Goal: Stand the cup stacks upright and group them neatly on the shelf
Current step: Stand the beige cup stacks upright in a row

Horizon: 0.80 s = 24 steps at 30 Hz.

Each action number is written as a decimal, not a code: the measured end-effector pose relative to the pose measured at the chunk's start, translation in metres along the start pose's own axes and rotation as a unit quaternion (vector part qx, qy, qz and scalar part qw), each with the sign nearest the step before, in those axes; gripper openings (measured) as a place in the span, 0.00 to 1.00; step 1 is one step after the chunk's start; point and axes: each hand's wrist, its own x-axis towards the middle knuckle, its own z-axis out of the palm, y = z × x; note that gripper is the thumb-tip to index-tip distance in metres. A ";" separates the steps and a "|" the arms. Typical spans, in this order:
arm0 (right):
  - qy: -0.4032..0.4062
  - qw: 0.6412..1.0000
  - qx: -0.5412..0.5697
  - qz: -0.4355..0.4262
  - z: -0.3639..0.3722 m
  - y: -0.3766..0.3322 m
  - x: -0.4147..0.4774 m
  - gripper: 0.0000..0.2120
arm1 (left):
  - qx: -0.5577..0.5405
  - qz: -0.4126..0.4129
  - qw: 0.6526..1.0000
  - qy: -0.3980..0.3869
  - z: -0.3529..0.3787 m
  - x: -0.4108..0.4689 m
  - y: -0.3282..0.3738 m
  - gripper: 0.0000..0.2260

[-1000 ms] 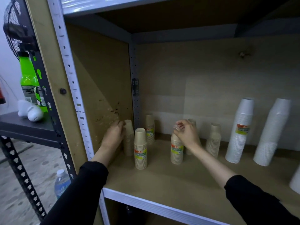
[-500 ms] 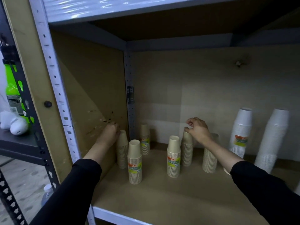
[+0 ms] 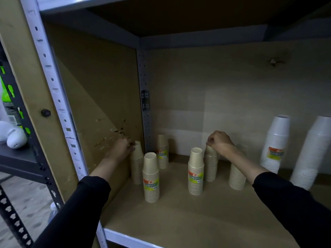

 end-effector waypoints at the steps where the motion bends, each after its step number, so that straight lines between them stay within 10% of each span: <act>1: 0.000 1.000 0.004 -0.001 0.000 0.000 0.001 0.13 | 0.001 0.002 1.000 0.000 -0.001 0.000 0.000 0.13; 24: -0.046 0.999 -0.013 -0.009 -0.019 0.000 0.008 0.10 | -0.010 0.001 0.999 -0.050 -0.009 0.014 0.011 0.13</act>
